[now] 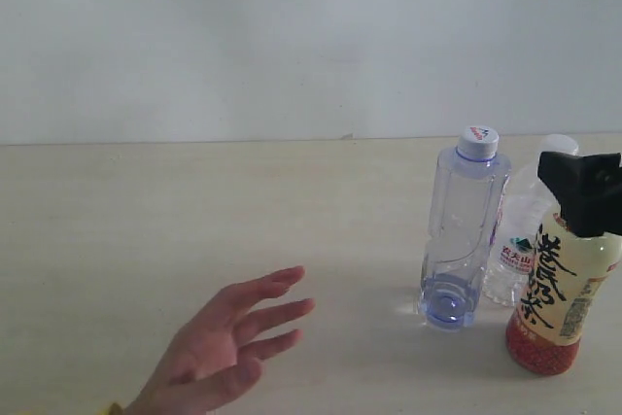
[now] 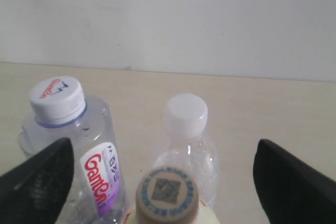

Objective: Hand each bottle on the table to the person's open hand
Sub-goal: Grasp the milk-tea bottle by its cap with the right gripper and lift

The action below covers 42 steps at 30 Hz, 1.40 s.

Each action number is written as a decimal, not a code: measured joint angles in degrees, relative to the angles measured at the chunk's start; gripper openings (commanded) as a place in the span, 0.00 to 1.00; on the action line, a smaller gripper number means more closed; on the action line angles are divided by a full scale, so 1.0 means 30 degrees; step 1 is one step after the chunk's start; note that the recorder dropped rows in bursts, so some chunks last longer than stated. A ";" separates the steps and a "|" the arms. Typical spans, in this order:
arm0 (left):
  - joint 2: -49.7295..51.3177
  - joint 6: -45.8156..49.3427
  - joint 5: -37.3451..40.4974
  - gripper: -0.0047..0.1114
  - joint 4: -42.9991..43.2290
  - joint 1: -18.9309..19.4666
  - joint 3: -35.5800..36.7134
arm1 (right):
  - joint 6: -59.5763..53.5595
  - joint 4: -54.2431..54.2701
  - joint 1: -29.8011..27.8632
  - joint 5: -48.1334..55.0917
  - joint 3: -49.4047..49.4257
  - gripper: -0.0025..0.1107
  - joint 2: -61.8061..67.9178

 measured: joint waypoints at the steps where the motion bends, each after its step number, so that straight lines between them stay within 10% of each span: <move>1: 0.0000 0.0000 0.0000 0.08 0.0000 0.0000 0.0000 | -0.0217 0.0202 0.0029 -0.0172 0.0000 0.78 0.0235; 35: 0.0000 0.0000 0.0000 0.08 0.0000 0.0000 0.0000 | -0.1102 0.1183 0.0029 -0.3128 0.0000 0.72 0.3697; 42: 0.0000 0.0000 0.0000 0.08 0.0000 0.0000 0.0000 | -0.1102 0.1183 0.0029 -0.3128 0.0000 0.54 0.3697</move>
